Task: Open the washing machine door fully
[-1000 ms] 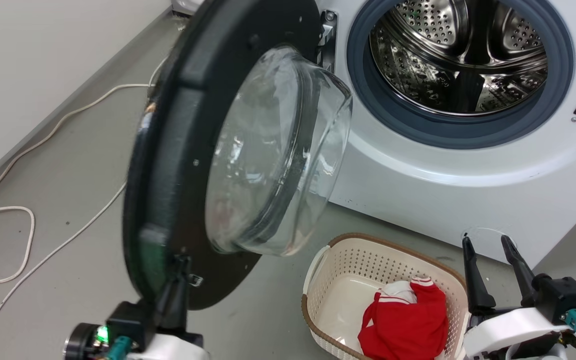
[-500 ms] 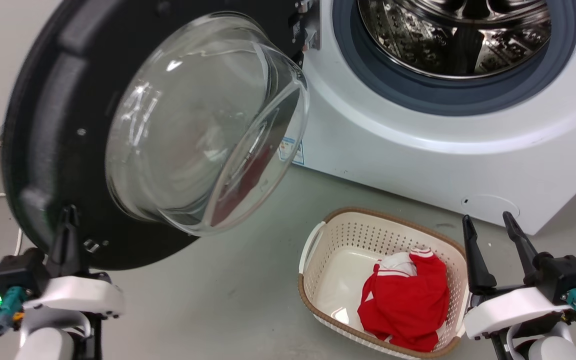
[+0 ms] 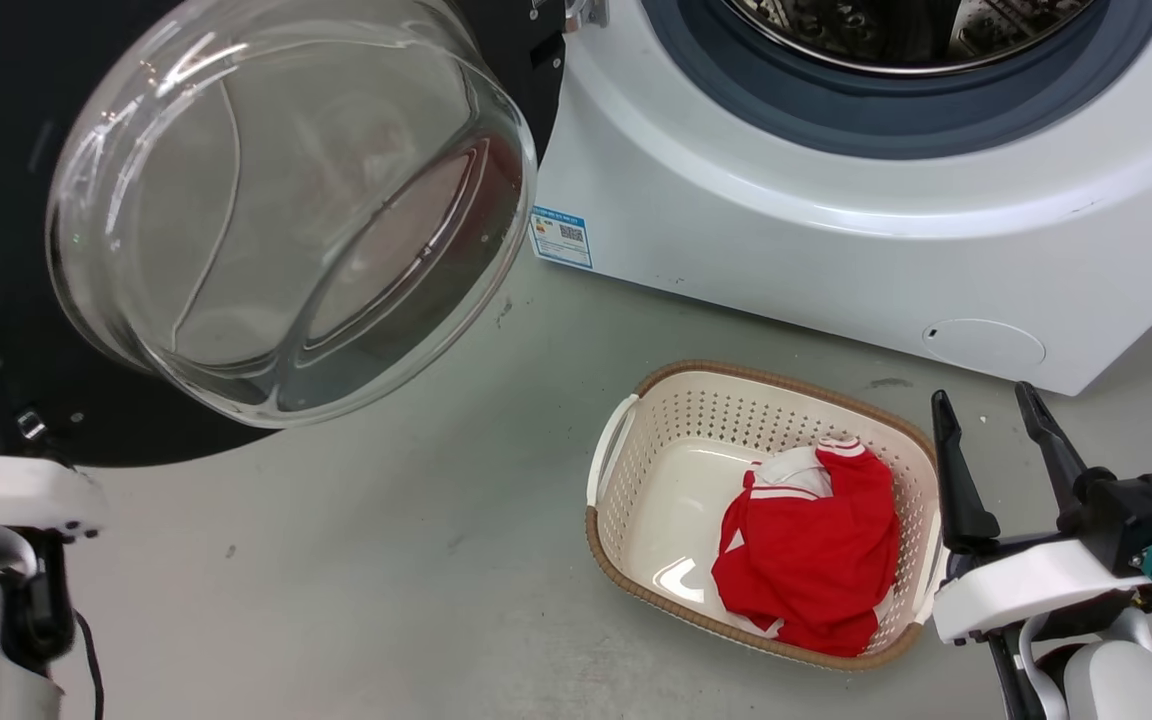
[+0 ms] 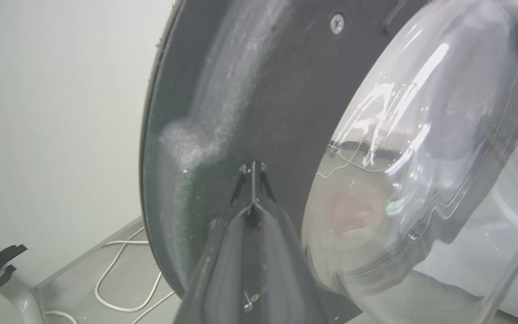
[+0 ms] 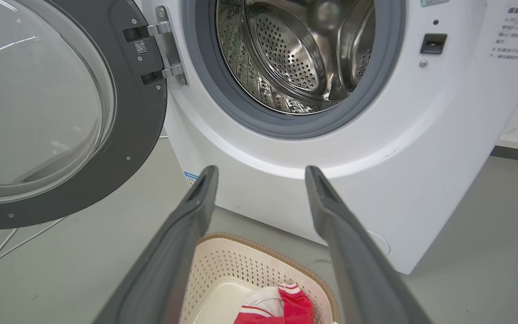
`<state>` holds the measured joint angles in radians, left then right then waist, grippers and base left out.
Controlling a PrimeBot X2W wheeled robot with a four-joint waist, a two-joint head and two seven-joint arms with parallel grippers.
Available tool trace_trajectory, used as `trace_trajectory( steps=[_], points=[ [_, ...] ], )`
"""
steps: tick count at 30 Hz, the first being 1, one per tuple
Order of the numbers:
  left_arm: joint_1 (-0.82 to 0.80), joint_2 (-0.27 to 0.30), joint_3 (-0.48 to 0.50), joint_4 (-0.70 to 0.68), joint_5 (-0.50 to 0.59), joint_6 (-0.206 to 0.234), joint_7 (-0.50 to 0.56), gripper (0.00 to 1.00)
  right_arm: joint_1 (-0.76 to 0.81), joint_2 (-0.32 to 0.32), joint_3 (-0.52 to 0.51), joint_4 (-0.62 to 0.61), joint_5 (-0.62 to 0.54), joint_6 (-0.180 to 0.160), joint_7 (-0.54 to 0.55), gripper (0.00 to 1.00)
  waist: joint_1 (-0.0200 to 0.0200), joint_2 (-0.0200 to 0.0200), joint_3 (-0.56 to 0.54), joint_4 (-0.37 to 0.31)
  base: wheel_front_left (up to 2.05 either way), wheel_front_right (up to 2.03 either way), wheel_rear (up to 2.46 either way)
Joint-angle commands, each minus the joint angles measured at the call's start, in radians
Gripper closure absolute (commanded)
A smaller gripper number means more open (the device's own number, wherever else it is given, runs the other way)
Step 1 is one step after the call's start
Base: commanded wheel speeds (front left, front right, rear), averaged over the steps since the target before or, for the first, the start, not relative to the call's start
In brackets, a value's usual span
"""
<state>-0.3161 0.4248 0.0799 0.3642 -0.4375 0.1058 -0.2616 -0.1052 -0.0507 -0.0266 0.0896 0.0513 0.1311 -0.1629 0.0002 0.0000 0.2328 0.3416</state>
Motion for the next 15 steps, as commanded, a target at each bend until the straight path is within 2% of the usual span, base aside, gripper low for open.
trace_trajectory(
  steps=[1,9,15],
  points=[
    [-0.027,0.014,0.017,0.016,-0.002,-0.008,-0.004,1.00,-0.021,0.001,-0.001,-0.007,-0.007,-0.001,0.001,0.00,-0.0002,0.0000,0.006,-0.003,0.00,0.00,0.00],
    [-0.118,0.046,0.062,0.159,0.013,-0.066,-0.005,1.00,-0.029,0.001,-0.001,-0.012,-0.003,-0.001,0.004,0.00,-0.0002,0.0000,0.015,-0.010,0.00,0.00,0.00],
    [-0.127,0.040,0.094,0.187,0.042,-0.080,-0.005,1.00,-0.028,0.001,0.005,-0.014,0.009,-0.001,-0.004,0.00,-0.0002,0.0000,0.000,-0.021,0.00,0.00,0.00]
  ],
)
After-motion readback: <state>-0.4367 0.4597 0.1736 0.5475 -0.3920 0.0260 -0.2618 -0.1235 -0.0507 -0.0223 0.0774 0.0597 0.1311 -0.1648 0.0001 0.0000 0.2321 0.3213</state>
